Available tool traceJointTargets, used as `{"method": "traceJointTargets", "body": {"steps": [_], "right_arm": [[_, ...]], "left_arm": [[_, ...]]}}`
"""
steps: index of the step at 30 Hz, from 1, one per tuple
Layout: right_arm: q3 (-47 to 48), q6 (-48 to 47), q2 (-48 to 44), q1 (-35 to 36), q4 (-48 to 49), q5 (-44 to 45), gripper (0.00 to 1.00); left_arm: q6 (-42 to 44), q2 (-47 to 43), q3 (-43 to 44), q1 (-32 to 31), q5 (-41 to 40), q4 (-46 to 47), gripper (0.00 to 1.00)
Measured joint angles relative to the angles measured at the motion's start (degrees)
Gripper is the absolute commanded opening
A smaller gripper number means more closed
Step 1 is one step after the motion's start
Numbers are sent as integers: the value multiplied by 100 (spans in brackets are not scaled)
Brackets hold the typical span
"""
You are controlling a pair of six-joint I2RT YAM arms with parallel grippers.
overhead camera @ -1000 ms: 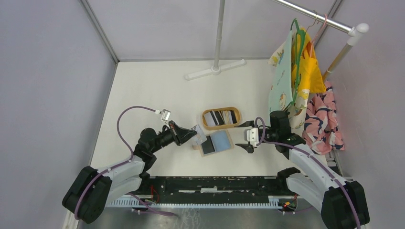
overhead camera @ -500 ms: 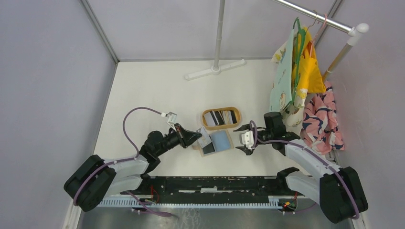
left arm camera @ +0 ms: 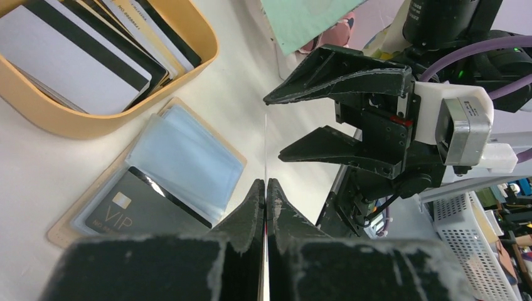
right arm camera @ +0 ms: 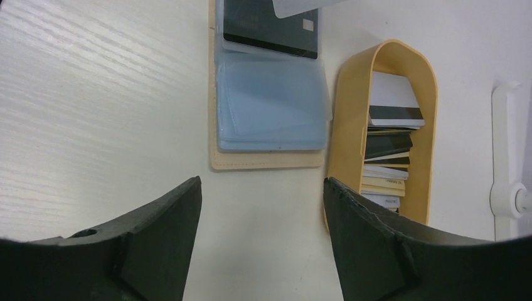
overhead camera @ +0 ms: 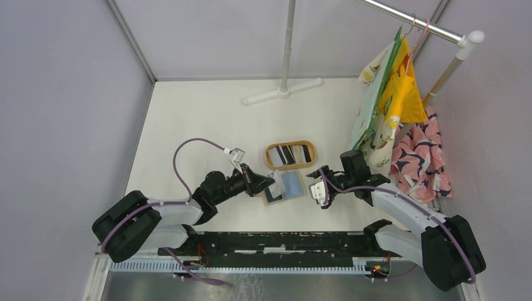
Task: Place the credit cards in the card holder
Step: Insert the credit card into the card holder.
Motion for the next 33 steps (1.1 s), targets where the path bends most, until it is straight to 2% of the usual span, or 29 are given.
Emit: {"method": "traceJointTargets", "body": {"steps": [7,17,22,27,29,30,33], "right_arm": [[0,-55,203,0,24,269,75],[-31,17,334,116,181,503,70],[-50,162,450,442,400,673,67],[-81,417,466,664,669,828,55],[-83,643,409,717,785,780,42],[-85,872,358,745,905,713,36],[-83,1663,317,883,1467,667,30]], "left_arm": [[-125,33,-76,-221,-446,-48,2],[-881,1281,-17,-323,-595,382,2],[-1320,1399,-20,-323,-680,503,2],[-1631,1217,-20,-330,-866,243,2],[-1644,994,-20,-330,-968,-81,2],[-1644,833,-15,-330,-1049,-321,2],[-1611,457,33,-330,-1248,-981,2]]}}
